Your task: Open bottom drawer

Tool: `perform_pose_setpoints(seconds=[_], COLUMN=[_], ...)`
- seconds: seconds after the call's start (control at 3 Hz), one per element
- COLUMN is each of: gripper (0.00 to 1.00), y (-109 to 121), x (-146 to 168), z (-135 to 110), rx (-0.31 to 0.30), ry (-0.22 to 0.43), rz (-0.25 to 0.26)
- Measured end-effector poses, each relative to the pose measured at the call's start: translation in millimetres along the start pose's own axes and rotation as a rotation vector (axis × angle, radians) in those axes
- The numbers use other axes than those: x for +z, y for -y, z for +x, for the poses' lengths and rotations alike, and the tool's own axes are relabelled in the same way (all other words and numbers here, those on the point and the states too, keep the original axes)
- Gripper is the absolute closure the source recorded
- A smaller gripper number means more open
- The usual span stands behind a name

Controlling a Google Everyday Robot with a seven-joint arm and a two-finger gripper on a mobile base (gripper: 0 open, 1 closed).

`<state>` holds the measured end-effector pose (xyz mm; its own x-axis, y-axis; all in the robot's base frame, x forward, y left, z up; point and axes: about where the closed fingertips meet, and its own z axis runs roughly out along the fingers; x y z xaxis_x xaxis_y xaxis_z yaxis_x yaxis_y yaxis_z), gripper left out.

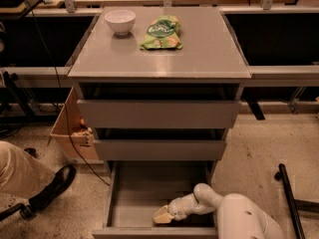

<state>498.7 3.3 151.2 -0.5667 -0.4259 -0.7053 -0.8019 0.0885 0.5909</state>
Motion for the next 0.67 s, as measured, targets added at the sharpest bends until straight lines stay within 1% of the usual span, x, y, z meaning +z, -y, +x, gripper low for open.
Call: perform_pose_setpoints(seconds=[0.67], gripper=[1.00], y=[-12.2], x=[20.1], z=[25.1], rx=[0.000], ry=[-0.053], rz=[-0.060])
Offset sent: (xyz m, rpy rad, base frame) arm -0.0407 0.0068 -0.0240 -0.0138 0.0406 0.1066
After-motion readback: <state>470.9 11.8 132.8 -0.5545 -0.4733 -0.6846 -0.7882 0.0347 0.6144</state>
